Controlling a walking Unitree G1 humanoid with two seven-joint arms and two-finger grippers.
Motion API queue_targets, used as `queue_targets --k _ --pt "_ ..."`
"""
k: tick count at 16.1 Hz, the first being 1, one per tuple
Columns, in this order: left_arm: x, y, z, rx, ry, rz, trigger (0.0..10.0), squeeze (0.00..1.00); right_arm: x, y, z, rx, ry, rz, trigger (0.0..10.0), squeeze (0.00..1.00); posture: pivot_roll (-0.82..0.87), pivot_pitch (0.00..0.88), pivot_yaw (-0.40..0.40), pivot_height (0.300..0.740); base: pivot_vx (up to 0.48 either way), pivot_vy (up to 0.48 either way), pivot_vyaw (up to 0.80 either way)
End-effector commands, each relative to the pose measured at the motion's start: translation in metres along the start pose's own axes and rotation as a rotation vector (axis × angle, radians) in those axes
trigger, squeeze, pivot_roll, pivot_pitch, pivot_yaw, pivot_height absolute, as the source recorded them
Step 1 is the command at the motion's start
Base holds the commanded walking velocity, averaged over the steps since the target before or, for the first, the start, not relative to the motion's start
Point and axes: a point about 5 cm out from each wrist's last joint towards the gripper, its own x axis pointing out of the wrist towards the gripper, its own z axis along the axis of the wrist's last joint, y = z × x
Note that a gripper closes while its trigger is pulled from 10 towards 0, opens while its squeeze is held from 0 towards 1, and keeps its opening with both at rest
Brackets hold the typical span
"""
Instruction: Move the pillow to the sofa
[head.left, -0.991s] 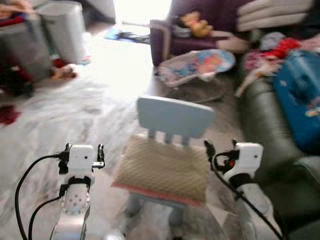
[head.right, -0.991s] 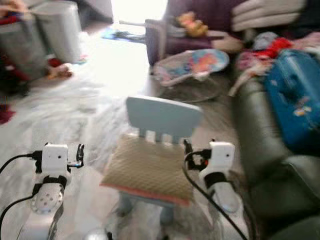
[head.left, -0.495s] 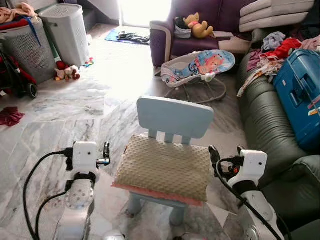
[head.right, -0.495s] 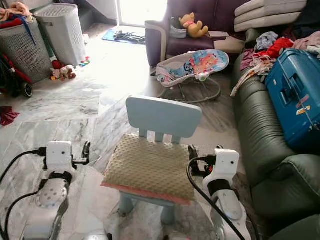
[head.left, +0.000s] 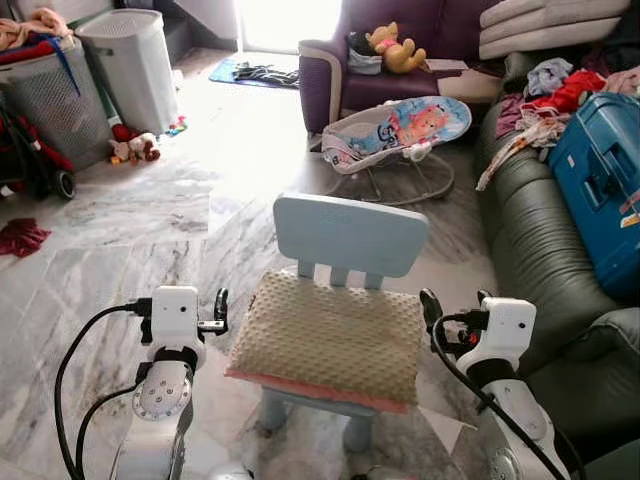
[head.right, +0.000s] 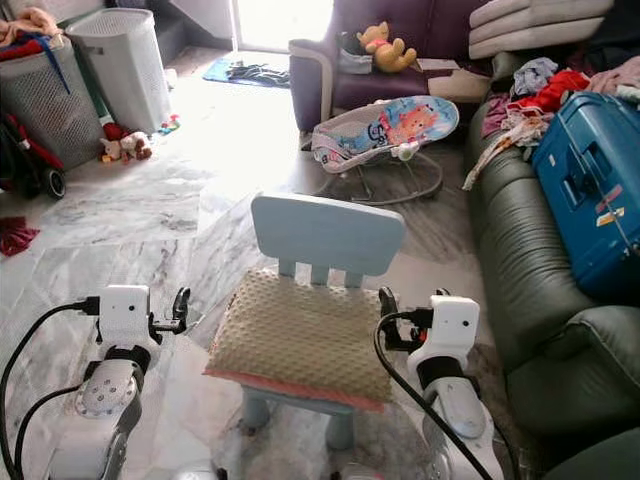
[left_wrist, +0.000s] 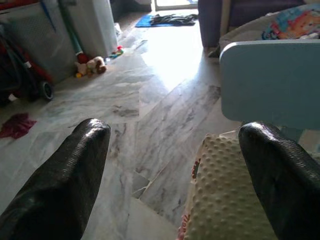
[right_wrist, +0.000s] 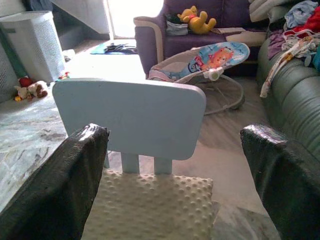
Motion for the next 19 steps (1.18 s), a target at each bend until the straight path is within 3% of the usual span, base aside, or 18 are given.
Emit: queue_targets --k 1,19 --pt "0.001 0.001 0.004 0.006 -0.01 -0.005 10.0 0.0 -0.001 -0.002 0.006 -0.009 -0.026 -0.017 10.0 0.0 -0.05 0.0 0.012 0.74 0.0 0.0 0.0" --pt "-0.003 0.013 0.007 0.019 -0.005 0.016 10.0 0.0 -0.005 0.003 0.001 0.017 -0.018 -0.034 10.0 0.0 -0.03 0.0 0.031 0.74 0.0 0.0 0.0"
